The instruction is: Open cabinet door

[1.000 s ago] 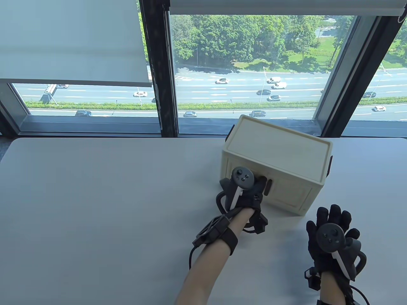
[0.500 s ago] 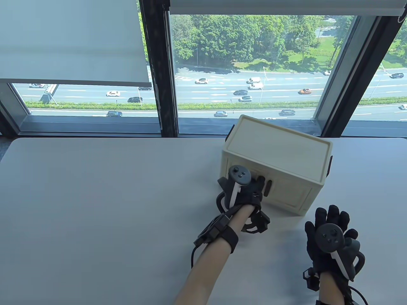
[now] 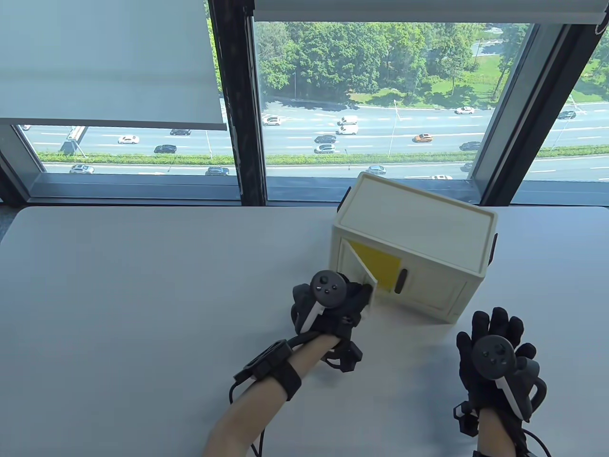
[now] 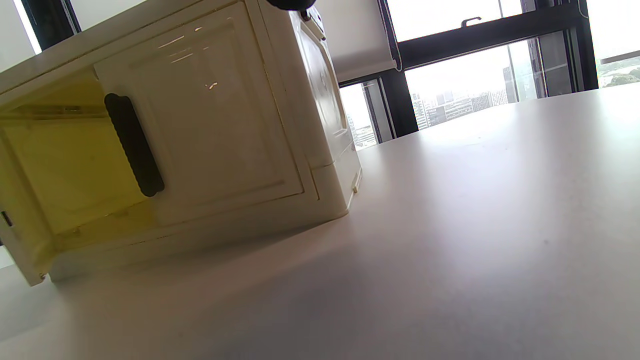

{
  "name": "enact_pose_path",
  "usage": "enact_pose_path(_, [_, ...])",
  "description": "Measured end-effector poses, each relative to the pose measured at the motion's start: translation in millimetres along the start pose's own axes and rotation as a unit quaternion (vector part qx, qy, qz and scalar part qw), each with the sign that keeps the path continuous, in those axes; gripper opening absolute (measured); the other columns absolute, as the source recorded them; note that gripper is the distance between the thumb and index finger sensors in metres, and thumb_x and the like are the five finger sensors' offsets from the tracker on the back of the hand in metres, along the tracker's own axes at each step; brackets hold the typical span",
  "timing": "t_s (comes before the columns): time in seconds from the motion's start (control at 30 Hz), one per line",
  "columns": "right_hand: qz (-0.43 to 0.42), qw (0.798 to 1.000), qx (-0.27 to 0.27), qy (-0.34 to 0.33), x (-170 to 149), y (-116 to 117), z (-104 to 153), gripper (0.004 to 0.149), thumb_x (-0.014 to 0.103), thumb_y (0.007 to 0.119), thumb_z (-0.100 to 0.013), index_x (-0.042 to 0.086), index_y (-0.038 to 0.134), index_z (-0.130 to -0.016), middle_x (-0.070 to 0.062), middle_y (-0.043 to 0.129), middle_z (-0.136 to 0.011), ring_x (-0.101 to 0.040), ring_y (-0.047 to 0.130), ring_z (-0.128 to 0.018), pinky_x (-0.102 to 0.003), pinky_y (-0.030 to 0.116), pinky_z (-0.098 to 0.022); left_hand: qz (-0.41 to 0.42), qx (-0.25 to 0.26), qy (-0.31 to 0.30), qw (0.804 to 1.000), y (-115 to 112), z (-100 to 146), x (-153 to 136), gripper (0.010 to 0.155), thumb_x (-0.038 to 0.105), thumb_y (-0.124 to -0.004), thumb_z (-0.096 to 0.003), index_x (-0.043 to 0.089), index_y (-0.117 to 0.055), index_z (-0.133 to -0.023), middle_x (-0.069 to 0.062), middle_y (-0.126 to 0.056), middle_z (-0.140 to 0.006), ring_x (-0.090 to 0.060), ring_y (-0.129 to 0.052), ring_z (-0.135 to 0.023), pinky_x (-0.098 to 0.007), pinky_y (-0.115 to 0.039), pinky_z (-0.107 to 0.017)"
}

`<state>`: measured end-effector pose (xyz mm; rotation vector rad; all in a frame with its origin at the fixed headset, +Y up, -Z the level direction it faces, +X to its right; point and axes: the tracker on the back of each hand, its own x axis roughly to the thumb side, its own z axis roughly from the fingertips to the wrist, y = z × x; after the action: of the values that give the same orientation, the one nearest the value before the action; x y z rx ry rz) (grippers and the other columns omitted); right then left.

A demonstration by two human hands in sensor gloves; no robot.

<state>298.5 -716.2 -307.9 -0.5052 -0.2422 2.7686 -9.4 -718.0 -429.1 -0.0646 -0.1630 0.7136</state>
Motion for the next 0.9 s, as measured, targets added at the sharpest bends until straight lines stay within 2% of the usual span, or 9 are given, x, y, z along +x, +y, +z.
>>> enact_pose_path(0.27, [-0.001, 1.000, 0.003, 0.001, 0.6, 0.0, 1.1, 0.064, 0.051, 0.044, -0.054, 0.026, 0.029, -0.110, -0.005, 0.008, -0.111, -0.031, -0.002, -0.097, -0.061, 0.017, -0.064, -0.058, 0.024, -0.004, 0.998, 22.4, 12.4, -15.6, 0.055, 0.056, -0.059, -0.0550, 0.022, -0.082, -0.092, -0.004, -0.056, -0.103, -0.033, -0.050, -0.096, -0.049, -0.041, -0.074])
enact_pose_path(0.53, [-0.002, 1.000, 0.007, 0.001, 1.5, 0.5, 2.1, 0.064, 0.051, 0.044, -0.054, 0.026, 0.029, -0.110, -0.005, 0.009, -0.111, -0.031, -0.002, -0.096, -0.061, 0.017, -0.064, -0.055, 0.037, 0.003, 0.998, 29.6, 16.6, -26.2, 0.056, 0.056, -0.059, -0.0551, 0.023, -0.080, -0.094, -0.004, -0.055, -0.104, -0.033, -0.049, -0.097, -0.049, -0.040, -0.074])
enact_pose_path(0.9, [0.001, 1.000, 0.016, 0.000, 4.5, 2.4, 2.8, 0.064, 0.052, 0.044, -0.054, 0.025, 0.030, -0.110, -0.006, 0.009, -0.112, -0.032, -0.002, -0.096, -0.061, 0.017, -0.064, -0.060, 0.066, 0.023, 0.996, 50.6, 28.1, -50.5, 0.057, 0.057, -0.059, -0.0550, 0.024, -0.076, -0.098, -0.004, -0.053, -0.106, -0.033, -0.048, -0.099, -0.050, -0.040, -0.075])
